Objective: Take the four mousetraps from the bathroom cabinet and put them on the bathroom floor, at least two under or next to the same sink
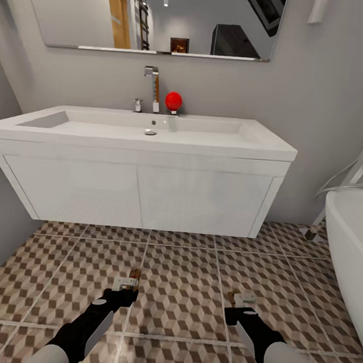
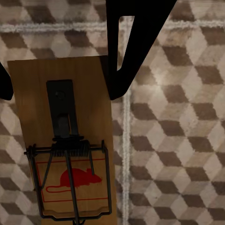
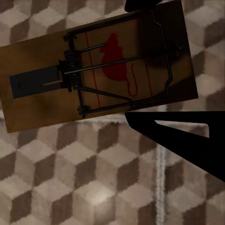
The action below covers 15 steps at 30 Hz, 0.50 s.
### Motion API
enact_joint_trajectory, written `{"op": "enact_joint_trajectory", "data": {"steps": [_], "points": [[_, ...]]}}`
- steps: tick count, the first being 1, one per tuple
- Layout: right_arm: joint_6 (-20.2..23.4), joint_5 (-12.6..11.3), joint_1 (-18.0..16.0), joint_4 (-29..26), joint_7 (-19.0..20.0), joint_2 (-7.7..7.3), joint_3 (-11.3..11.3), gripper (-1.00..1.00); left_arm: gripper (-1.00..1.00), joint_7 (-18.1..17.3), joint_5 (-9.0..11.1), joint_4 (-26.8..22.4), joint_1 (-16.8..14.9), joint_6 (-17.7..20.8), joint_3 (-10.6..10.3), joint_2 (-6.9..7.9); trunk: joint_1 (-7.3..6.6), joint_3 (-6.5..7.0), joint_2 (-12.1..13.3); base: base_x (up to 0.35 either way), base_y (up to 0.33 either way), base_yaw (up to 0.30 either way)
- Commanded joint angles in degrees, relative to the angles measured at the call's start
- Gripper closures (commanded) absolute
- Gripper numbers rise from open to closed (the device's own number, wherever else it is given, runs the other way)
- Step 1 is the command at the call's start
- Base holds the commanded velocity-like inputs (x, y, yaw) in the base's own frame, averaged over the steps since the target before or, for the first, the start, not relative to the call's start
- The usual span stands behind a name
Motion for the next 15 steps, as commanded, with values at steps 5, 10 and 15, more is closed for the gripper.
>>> {"op": "enact_joint_trajectory", "data": {"steps": [5, 10, 15], "points": [[0.13, 0.33, 0.0, -0.17, -0.04, 0.0, 0.02, 1.0, 1.0, 0.62, 0.47, -0.12, -0.02, 0.27, -0.39, 0.07, 0.11, -1.16, -0.09, 0.0, 0.0, 0.0], [-1.01, 0.33, 0.0, -0.18, -0.07, 0.01, 0.02, 1.0, 1.0, 0.66, 0.5, -0.09, -0.02, 0.27, -0.39, 0.07, 0.24, -2.27, -0.16, 0.0, 0.0, 0.0], [-1.64, 0.33, 0.0, -0.24, -0.19, 0.01, 0.02, 1.0, 1.0, 0.65, 0.51, -0.11, -0.02, 0.27, -0.39, 0.08, 0.37, -3.38, -0.22, 0.0, 0.0, 0.0]]}}
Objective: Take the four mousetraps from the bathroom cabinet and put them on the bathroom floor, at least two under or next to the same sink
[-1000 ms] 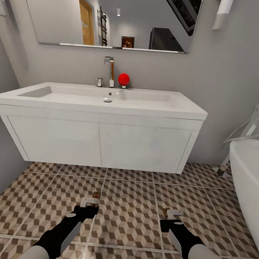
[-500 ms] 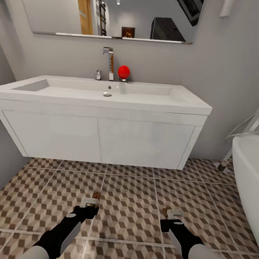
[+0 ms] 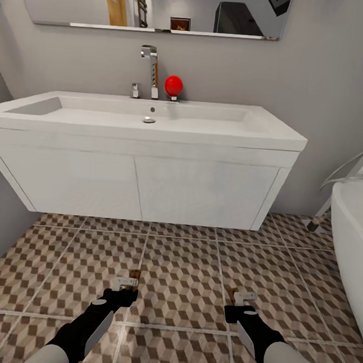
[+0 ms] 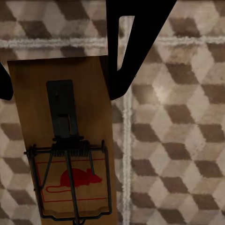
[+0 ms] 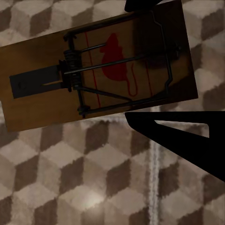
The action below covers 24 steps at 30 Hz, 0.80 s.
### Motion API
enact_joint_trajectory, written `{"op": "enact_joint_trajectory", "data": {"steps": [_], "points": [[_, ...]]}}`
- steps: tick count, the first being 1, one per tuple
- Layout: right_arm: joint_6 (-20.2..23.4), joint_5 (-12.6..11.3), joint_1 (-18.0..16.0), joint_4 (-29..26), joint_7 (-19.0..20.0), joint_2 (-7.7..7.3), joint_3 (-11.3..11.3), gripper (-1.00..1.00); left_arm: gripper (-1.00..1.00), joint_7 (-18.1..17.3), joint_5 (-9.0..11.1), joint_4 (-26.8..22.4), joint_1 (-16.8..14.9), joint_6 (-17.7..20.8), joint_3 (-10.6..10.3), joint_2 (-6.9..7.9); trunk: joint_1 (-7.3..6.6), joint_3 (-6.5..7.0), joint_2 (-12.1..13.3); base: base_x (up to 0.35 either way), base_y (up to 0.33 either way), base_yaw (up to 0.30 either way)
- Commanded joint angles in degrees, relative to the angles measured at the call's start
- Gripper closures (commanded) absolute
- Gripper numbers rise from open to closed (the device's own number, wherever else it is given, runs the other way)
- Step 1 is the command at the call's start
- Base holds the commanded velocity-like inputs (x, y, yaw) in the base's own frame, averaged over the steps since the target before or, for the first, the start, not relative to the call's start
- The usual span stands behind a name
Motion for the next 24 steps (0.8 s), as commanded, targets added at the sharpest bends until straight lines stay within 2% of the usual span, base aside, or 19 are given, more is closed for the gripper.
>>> {"op": "enact_joint_trajectory", "data": {"steps": [1, 16, 24], "points": [[0.28, 0.31, 0.0, -0.13, -0.17, 0.02, 0.02, 1.0, 1.0, 0.61, 0.47, -0.12, -0.02, 0.25, -0.41, 0.07, 0.01, -0.27, -0.04, 0.0, 0.0, 0.0], [-1.41, 0.31, 0.0, -0.59, -0.43, 0.03, -0.07, 1.0, 1.0, 0.63, 0.44, -0.21, -0.02, 0.25, -0.42, 0.06, 0.4, -3.6, -0.24, 0.0, 0.0, 0.0], [-1.44, 0.31, 0.0, -0.72, -0.48, 0.03, -0.02, 1.0, 1.0, 0.49, 0.49, -0.45, -0.02, 0.25, -0.41, 0.11, 0.4, -3.6, -0.24, 0.0, 0.0, 0.0]]}}
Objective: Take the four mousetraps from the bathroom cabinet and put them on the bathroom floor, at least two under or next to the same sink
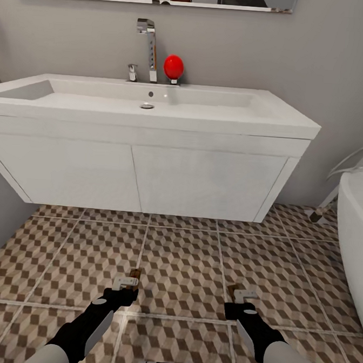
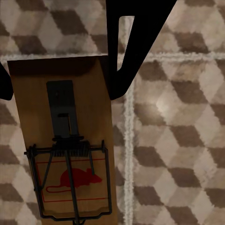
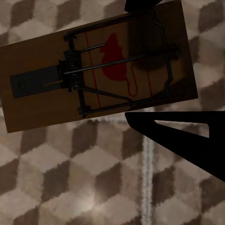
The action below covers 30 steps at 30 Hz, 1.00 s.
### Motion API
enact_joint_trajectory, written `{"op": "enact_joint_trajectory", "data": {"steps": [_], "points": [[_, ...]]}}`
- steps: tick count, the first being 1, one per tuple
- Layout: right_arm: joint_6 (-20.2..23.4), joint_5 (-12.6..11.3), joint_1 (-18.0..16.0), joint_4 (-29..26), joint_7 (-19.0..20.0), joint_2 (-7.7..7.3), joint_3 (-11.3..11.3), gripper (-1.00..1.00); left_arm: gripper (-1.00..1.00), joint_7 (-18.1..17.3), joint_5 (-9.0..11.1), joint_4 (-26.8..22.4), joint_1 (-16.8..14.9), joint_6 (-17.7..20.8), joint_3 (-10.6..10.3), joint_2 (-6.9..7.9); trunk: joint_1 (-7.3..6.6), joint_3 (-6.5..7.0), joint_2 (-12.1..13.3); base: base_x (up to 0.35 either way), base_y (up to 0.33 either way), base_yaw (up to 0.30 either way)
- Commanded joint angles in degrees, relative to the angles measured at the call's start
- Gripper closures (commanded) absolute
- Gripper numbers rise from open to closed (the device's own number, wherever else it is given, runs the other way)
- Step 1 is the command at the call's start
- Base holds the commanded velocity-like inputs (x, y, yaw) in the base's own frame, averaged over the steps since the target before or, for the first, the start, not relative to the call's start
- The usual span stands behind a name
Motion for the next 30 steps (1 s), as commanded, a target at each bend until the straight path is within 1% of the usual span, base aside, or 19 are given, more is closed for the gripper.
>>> {"op": "enact_joint_trajectory", "data": {"steps": [1, 2, 5, 6, 8, 9, 11, 13, 14, 15, 17, 18, 21, 23, 30], "points": [[0.42, 0.31, 0.0, -0.29, -0.14, 0.08, 0.03, 1.0, 1.0, 0.64, 0.48, -0.2, -0.02, 0.25, -0.42, 0.07, -0.01, -0.04, -0.02, 0.0, 0.0, 0.0], [0.41, 0.31, 0.0, -0.44, -0.14, 0.21, 0.03, 1.0, 1.0, 0.65, 0.49, -0.22, -0.02, 0.25, -0.42, 0.08, -0.01, -0.04, -0.02, 0.0, 0.0, 0.0], [0.46, 0.35, 0.0, -1.21, -0.16, 1.37, 0.09, 1.0, 1.0, 0.9, 0.46, -0.29, -0.02, 0.25, -0.39, 0.05, -0.01, -0.04, -0.02, 0.0, 0.0, 0.0], [0.5, 0.37, -0.01, -1.49, -0.19, 2.01, 0.11, 1.0, 1.0, 1.15, 0.42, -0.38, -0.02, 0.25, -0.46, 0.07, -0.01, -0.04, -0.02, 0.0, 0.0, 0.0], [0.65, 0.33, -0.02, -1.67, -0.22, 2.53, 0.12, 1.0, 1.0, 1.49, 0.4, -0.49, -0.02, 0.4, -0.53, 0.1, -0.01, -0.04, -0.02, 0.0, 0.0, 0.0], [0.77, 0.26, -0.07, -1.78, -0.36, 2.97, 0.11, 1.0, 1.0, 1.92, 0.38, -0.88, -0.02, 0.55, -0.55, 0.15, -0.01, -0.04, -0.02, 0.0, 0.0, 0.0], [0.91, 0.1, -0.17, -1.72, -0.57, 3.33, 0.09, 1.0, 1.0, 2.33, 0.37, -1.9, 0.0, 0.73, -0.57, 0.28, -0.01, -0.04, -0.02, 0.0, 0.0, 0.0], [1.14, -0.16, -0.79, -1.66, -1.05, 3.8, 0.02, 1.0, 1.0, 2.61, 0.4, -4.06, 0.08, 1.34, -0.58, 0.43, -0.01, -0.04, -0.02, 0.0, 0.0, 0.0], [1.21, -0.22, -1.23, -1.64, -1.24, 3.96, 0.01, 1.0, 1.0, 2.69, 0.39, -4.75, 0.07, 1.74, -0.59, 0.45, -0.01, -0.04, -0.02, 0.0, 0.0, 0.0], [1.3, -0.32, -2.3, -1.54, -1.74, 4.38, -0.01, 1.0, 1.0, 2.83, 0.38, -5.9, 0.07, 2.91, -0.59, 0.44, -0.01, -0.04, -0.02, 0.0, 0.0, 0.0], [1.36, -0.44, -3.52, -1.32, -2.41, 4.75, -0.04, 1.0, 1.0, 2.9, 0.35, -6.61, -0.04, 4.54, -0.59, 0.4, -0.01, -0.04, -0.02, 0.0, 0.0, 0.0], [1.4, -0.52, -4.68, -1.16, -3.15, 5.04, -0.07, 1.0, 1.0, 2.9, 0.32, -7.07, -0.36, 6.29, -0.6, 0.33, -0.01, -0.04, -0.02, 0.0, 0.0, 0.0], [1.4, -0.65, -6.34, -1.0, -4.44, 5.33, -0.21, 1.0, 1.0, 2.7, 0.33, -7.47, -1.58, 8.56, -0.6, 0.17, -0.01, -0.04, -0.02, 0.0, 0.0, 0.0], [1.39, -0.7, -7.19, -0.94, -4.96, 5.42, -0.25, 1.0, 1.0, 2.78, 0.35, -7.67, -2.28, 9.01, -0.6, -0.08, -0.01, -0.04, -0.02, 0.0, 0.0, 0.0], [1.28, -0.77, -8.84, -0.89, -5.62, 5.42, -0.44, 1.0, 1.0, 3.16, 0.5, -6.74, -4.36, 7.65, -0.6, -1.01, -0.01, -0.04, -0.02, 0.0, 0.0, 0.0]]}}
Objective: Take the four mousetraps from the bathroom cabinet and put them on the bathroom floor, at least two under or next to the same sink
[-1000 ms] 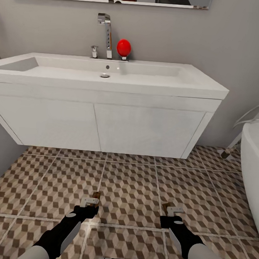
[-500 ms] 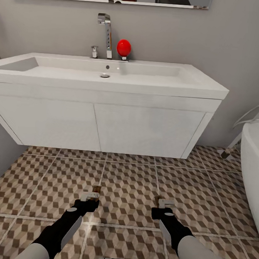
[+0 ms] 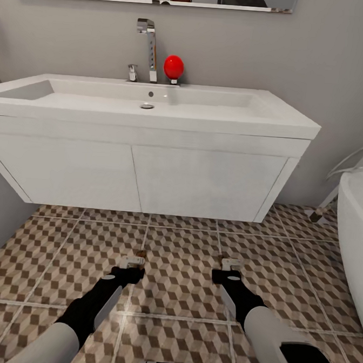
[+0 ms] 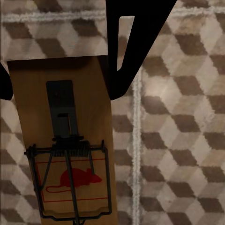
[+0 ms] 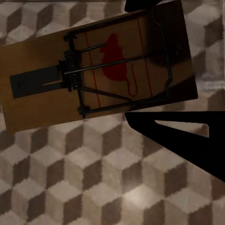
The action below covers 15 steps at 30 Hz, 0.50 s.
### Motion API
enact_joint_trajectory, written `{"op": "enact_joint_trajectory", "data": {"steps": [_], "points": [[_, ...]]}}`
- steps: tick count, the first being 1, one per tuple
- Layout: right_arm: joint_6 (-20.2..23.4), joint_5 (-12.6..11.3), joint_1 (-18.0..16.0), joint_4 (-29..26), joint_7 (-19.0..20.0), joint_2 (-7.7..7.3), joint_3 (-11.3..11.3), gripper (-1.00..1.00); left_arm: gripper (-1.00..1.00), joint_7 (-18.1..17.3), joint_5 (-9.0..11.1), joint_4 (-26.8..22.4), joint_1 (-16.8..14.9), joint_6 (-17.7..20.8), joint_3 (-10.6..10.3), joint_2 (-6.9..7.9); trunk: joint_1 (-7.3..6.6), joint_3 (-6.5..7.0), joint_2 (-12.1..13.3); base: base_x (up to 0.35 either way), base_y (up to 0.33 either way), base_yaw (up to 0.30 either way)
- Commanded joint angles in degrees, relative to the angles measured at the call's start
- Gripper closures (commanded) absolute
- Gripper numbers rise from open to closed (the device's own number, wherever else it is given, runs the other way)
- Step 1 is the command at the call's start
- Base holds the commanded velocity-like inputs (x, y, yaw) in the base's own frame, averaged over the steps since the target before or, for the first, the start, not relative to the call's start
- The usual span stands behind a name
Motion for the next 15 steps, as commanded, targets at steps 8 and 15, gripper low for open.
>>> {"op": "enact_joint_trajectory", "data": {"steps": [8, 15], "points": [[0.31, 0.05, -1.57, 0.49, -0.78, -0.12, -0.38, 1.0, 1.0, 0.54, 0.33, 3.78, -4.44, 0.19, -0.16, -2.04, -0.01, -0.05, -0.02, 0.0, 0.0, 0.0], [0.23, 0.05, -1.62, 0.68, -1.12, -0.15, -0.42, 1.0, 1.0, 0.94, 0.26, 3.3, -4.82, 0.38, -0.15, -3.05, -0.01, -0.05, -0.02, 0.0, 0.0, 0.0]]}}
